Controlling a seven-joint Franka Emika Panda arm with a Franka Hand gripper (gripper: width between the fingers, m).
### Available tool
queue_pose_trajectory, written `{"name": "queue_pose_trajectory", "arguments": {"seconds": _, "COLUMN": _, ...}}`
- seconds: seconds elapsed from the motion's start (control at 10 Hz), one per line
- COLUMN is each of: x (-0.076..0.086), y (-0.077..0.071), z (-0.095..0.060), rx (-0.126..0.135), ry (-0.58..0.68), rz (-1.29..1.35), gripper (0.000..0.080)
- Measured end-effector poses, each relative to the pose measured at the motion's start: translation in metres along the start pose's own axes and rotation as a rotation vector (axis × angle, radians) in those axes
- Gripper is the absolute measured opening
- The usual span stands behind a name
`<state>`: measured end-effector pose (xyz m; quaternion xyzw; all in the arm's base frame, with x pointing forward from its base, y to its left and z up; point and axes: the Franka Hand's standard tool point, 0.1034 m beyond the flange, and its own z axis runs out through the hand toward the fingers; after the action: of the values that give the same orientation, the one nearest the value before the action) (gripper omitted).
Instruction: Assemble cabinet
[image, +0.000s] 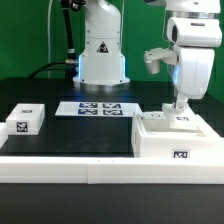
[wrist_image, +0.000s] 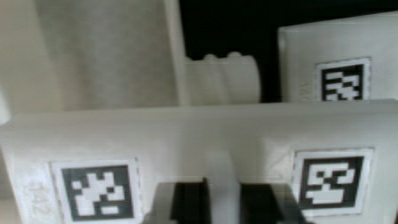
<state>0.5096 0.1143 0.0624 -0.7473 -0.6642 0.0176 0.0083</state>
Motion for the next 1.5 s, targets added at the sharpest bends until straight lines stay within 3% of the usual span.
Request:
{"name": "queue_pose_trajectory", "arguments": {"seconds": 0.5, "x": 0.001, "y": 0.051, "z": -0.001, "rx": -0.034, "ry": 0.011, "rz": 0.022, "gripper": 0.0069}}
{"name": "queue_pose_trajectory", "arguments": {"seconds": 1.4, "x": -0.002, "y": 0.062, "z": -0.002, "rx": -0.04, "ry": 0.005, "rz": 0.033, "gripper": 0.007}}
{"name": "queue_pose_trajectory", "arguments": {"seconds": 1.5, "x": -0.002, "y": 0.062, "z": -0.002, "rx": -0.04, "ry": 0.005, "rz": 0.033, "gripper": 0.0318}}
